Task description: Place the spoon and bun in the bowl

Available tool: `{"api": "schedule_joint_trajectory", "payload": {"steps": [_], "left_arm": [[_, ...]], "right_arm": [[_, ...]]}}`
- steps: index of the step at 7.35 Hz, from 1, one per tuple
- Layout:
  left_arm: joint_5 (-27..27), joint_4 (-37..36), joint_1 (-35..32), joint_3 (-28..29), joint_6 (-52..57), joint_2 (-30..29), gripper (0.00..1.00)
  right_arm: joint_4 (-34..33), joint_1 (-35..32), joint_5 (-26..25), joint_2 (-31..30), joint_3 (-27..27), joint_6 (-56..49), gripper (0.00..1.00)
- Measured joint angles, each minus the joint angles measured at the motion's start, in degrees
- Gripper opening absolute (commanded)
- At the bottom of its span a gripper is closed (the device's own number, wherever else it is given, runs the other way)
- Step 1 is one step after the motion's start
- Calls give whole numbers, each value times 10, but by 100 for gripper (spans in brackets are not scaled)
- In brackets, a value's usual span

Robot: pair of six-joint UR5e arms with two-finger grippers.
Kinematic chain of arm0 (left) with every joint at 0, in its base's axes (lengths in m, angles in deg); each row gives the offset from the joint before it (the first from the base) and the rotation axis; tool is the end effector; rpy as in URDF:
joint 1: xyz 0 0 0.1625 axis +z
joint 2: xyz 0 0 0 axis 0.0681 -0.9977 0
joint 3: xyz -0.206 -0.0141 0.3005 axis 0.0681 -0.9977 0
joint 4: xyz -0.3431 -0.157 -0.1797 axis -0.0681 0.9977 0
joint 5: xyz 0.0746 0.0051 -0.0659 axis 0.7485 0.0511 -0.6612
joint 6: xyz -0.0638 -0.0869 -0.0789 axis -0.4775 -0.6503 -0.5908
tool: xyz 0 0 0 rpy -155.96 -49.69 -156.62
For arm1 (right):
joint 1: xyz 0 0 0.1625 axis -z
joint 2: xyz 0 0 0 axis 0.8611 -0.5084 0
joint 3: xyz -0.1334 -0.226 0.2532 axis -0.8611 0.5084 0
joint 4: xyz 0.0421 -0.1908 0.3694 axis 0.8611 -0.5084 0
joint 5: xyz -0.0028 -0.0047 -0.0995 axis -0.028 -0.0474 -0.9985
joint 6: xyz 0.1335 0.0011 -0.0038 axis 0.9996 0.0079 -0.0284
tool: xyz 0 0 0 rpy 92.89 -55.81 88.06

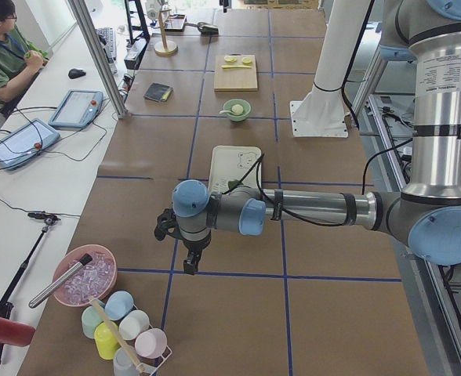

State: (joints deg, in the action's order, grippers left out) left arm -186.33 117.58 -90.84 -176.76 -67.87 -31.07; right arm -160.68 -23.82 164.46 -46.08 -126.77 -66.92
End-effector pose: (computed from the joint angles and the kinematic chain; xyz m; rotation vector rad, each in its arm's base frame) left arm -0.0139 -0.4860 0.6036 0.1342 0.7715 0.1999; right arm -0.0172 -0.4993 0.5304 0.1250 -0.7579 -0.2960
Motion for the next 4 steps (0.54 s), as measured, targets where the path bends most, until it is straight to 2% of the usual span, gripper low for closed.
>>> {"api": "schedule_joint_trajectory", "payload": {"steps": [2,4], "left_arm": [[1,2,-1,4,0,4,100],[2,1,-4,9,0,8,100]], "right_arm": [[3,-52,45,-5,77,-67,100],[4,-74,58,-9,87,-80,100]]}}
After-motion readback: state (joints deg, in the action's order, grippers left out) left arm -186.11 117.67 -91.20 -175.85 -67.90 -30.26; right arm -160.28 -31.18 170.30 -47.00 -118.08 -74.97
